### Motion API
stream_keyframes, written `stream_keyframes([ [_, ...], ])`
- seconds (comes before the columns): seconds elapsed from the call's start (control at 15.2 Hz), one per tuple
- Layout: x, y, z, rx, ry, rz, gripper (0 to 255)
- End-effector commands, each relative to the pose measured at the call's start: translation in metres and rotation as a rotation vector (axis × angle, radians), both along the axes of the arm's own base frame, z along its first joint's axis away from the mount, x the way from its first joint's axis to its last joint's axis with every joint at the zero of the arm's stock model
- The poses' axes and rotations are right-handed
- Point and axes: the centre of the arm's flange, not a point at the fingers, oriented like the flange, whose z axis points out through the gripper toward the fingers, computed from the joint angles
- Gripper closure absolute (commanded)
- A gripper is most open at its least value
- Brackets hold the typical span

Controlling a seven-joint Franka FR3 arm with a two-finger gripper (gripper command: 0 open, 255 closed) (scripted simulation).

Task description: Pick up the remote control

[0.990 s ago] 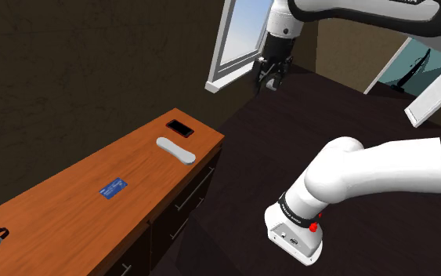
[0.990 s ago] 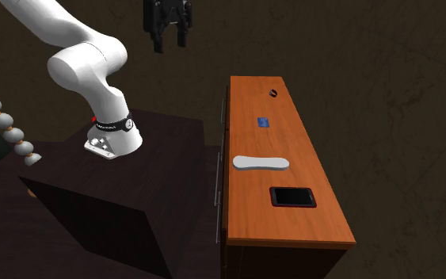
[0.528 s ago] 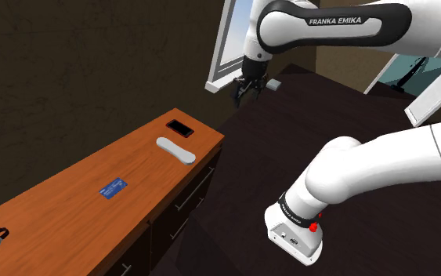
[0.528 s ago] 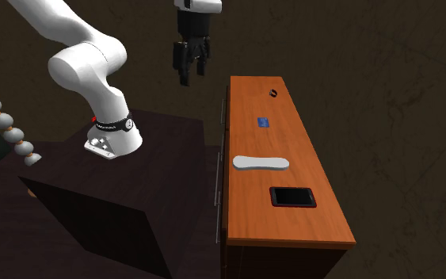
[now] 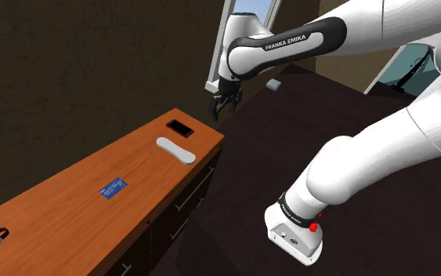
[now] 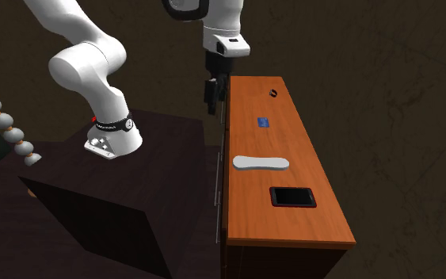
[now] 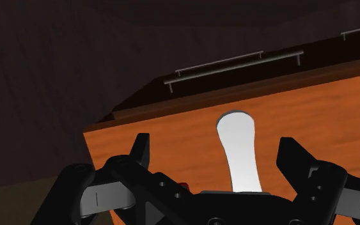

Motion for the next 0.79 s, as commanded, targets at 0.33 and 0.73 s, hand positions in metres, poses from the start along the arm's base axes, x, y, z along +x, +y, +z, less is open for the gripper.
stream_keyframes([
  [0.33,0.043,0.019,-0.075,0.017,-0.014,0.071,0],
  [0.73,0.082,0.039,-0.139,0.031,-0.024,0.132,0],
])
